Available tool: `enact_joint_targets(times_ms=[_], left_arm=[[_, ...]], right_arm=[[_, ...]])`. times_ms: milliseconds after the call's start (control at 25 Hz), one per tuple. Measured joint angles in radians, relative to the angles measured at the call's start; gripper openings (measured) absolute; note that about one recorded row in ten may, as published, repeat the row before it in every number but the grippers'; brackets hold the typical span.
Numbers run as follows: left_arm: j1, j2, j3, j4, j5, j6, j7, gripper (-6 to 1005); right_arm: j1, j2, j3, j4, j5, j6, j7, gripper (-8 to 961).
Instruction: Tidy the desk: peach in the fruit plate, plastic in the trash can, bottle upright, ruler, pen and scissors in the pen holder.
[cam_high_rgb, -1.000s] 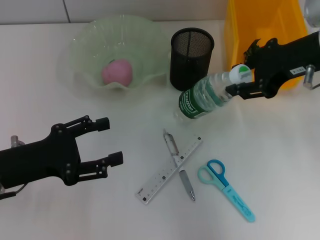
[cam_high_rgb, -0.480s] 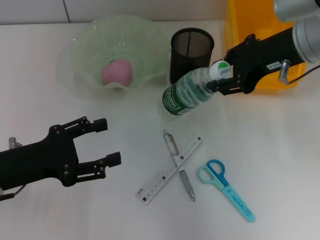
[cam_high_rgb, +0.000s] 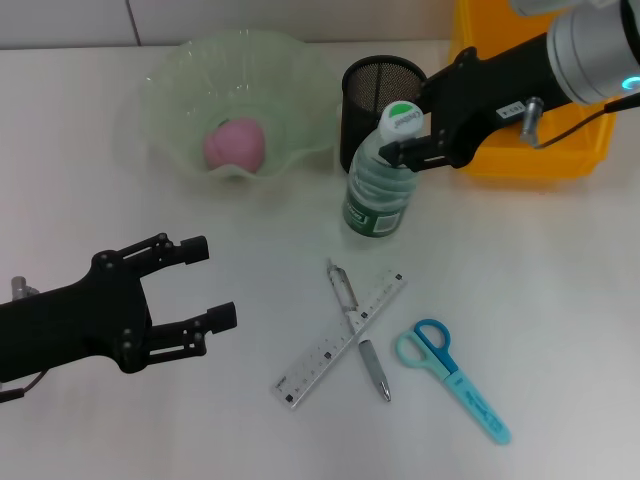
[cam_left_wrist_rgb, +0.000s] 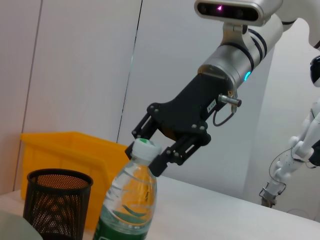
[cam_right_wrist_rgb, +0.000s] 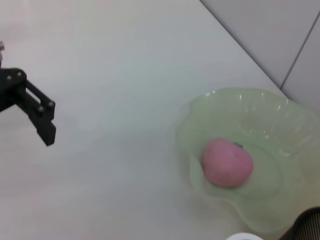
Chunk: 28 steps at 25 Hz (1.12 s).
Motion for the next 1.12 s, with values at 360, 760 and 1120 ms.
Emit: enact_joint_targets(times_ms=[360,760,1120], left_arm=[[0.025,0.002,-0.025,0.01,-0.001,0.014,0.008,844],[0.059,0.009,-0.067,0.012,0.002,0.055,0.016,844],[0.089,0.01,-0.123,0.014,0.005,0.106,0.037,844]], right_arm=[[0.029,0.0,-0.02,0.013,0.023,0.024,0.017,443],[0.061,0.0,-0.077,0.025,0.073,0.064,0.035,444],[0.135,-0.001,-0.126,0.08,0.08,0.12,0.072,444]])
